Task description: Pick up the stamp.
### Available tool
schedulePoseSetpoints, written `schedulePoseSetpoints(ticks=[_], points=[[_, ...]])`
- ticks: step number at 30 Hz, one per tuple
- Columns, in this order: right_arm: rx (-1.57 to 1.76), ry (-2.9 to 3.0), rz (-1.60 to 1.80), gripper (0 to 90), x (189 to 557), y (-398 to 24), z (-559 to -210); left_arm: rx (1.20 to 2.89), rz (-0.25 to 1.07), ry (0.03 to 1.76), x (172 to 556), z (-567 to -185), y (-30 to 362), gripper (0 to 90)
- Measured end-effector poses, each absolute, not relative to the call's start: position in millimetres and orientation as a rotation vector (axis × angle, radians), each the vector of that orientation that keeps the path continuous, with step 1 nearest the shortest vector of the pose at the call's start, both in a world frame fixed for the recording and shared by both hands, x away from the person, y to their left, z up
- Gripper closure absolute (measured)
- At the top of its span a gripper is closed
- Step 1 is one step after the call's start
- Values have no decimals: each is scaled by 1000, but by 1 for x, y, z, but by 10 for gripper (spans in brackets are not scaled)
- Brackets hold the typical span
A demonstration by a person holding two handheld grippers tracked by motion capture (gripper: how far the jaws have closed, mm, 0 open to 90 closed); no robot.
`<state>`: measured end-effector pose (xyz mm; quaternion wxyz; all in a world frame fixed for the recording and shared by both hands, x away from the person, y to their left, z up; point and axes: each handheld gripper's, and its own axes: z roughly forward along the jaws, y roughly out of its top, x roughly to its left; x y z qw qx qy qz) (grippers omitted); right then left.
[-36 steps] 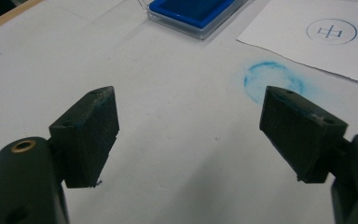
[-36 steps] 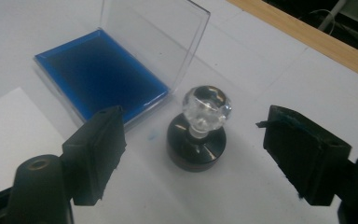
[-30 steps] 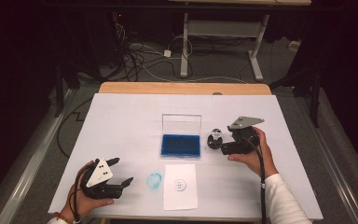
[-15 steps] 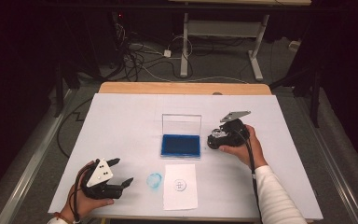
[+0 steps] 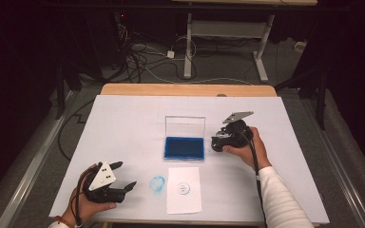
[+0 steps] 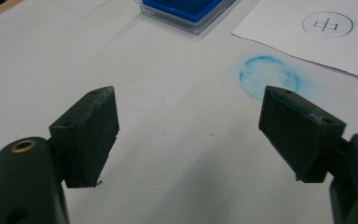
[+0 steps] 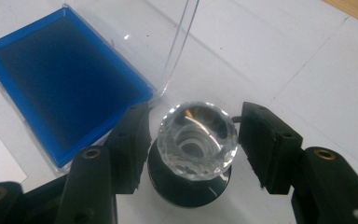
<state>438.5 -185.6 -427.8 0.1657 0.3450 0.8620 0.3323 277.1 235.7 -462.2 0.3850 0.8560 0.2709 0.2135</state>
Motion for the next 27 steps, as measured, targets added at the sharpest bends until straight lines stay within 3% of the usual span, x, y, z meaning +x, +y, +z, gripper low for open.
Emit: schedulePoseSetpoints(ticks=[6,27], points=[[990,2458,927,561,440,-182,-431,2187,538,688,277,-463,236,196],[1012,2428,929,569,430,-185,-423,2196,534,683,277,-463,235,196]])
